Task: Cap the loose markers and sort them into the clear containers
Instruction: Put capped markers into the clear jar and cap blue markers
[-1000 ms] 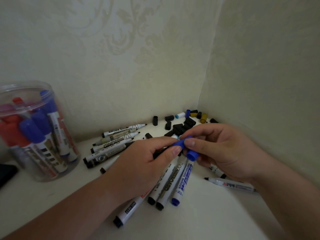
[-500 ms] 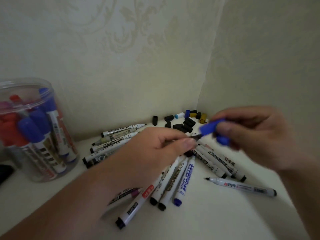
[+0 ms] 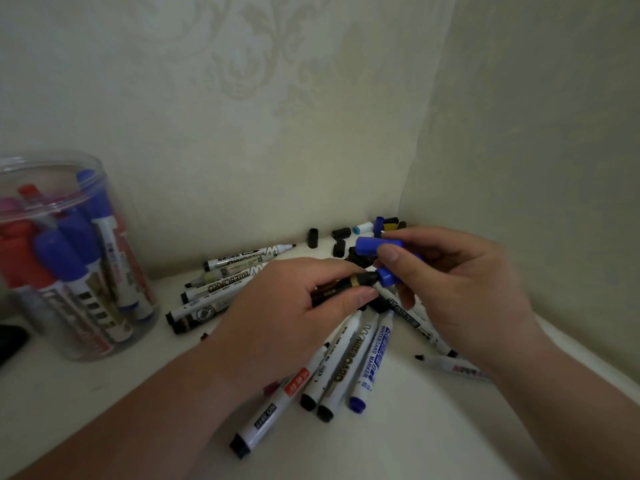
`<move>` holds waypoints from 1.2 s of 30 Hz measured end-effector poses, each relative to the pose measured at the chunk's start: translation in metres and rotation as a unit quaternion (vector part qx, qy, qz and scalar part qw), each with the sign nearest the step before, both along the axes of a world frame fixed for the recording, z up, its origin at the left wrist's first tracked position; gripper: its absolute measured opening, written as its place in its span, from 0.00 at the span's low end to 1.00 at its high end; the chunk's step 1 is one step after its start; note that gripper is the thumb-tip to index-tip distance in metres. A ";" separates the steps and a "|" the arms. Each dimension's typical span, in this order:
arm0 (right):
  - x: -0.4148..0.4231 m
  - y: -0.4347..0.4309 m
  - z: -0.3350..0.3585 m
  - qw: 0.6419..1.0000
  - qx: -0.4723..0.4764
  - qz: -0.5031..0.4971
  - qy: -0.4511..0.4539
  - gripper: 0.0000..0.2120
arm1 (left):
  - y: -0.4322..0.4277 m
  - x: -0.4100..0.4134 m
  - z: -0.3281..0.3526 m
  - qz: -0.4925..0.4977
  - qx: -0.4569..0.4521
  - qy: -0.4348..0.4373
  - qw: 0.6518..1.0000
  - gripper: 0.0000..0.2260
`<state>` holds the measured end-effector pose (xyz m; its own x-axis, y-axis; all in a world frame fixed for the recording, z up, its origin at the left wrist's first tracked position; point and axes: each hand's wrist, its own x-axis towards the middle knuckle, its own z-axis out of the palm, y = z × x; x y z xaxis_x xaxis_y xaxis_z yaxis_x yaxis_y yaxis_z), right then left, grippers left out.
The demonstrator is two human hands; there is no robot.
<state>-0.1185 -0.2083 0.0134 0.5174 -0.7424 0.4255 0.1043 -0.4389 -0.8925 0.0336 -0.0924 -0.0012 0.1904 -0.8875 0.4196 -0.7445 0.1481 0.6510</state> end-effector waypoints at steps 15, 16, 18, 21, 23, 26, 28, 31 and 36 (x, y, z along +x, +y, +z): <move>0.012 0.023 -0.007 0.995 -0.095 -0.027 -0.004 0.08 | 0.001 -0.002 0.000 -0.026 -0.038 0.069 0.997 0.06; 0.012 0.024 -0.005 0.998 -0.063 -0.027 -0.008 0.07 | 0.001 -0.002 0.000 -0.019 -0.045 0.057 0.997 0.06; 0.010 0.017 0.001 0.999 0.024 -0.040 -0.022 0.05 | 0.002 0.000 -0.001 0.001 -0.044 0.031 0.999 0.04; 0.002 -0.006 0.007 0.978 0.190 -0.056 -0.067 0.09 | 0.005 0.003 -0.002 0.033 -0.044 0.006 0.998 0.04; -0.003 -0.017 0.010 0.954 0.289 -0.018 -0.082 0.10 | 0.006 0.006 -0.002 0.045 -0.046 0.006 0.998 0.04; -0.011 -0.021 0.010 0.940 0.336 0.055 -0.017 0.10 | 0.007 0.008 -0.002 0.058 -0.050 -0.009 0.997 0.05; -0.013 -0.019 0.010 0.945 0.303 0.111 0.058 0.06 | 0.007 0.008 -0.003 0.068 -0.052 -0.016 0.996 0.07; -0.013 -0.017 0.008 0.950 0.219 0.157 0.158 0.11 | 0.006 0.010 -0.006 0.072 -0.054 -0.028 0.996 0.10; -0.011 -0.012 0.008 0.957 0.166 0.167 0.172 0.10 | 0.003 0.010 -0.007 0.055 -0.049 -0.084 0.994 0.13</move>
<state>-0.1291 -0.2199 0.0218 0.8164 -0.5759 -0.0428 -0.1361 -0.1198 -0.9834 0.0439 -0.0894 -0.0083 0.2032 -0.8182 0.5379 -0.8572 0.1169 0.5016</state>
